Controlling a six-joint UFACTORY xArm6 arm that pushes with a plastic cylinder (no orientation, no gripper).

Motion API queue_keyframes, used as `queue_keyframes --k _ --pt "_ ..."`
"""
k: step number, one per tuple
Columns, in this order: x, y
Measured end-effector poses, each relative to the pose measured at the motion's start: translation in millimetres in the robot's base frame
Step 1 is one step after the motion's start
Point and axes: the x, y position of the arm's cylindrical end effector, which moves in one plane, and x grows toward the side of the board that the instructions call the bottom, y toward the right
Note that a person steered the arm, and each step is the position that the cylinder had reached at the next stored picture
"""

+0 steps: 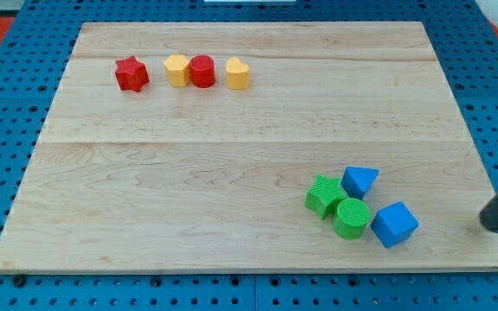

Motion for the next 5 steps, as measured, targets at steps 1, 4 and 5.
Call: queue_keyframes --k 1,4,5 --pt "2.2 -66.7" --pt "-7.5 -236.3" --pt "-6.7 -177.8"
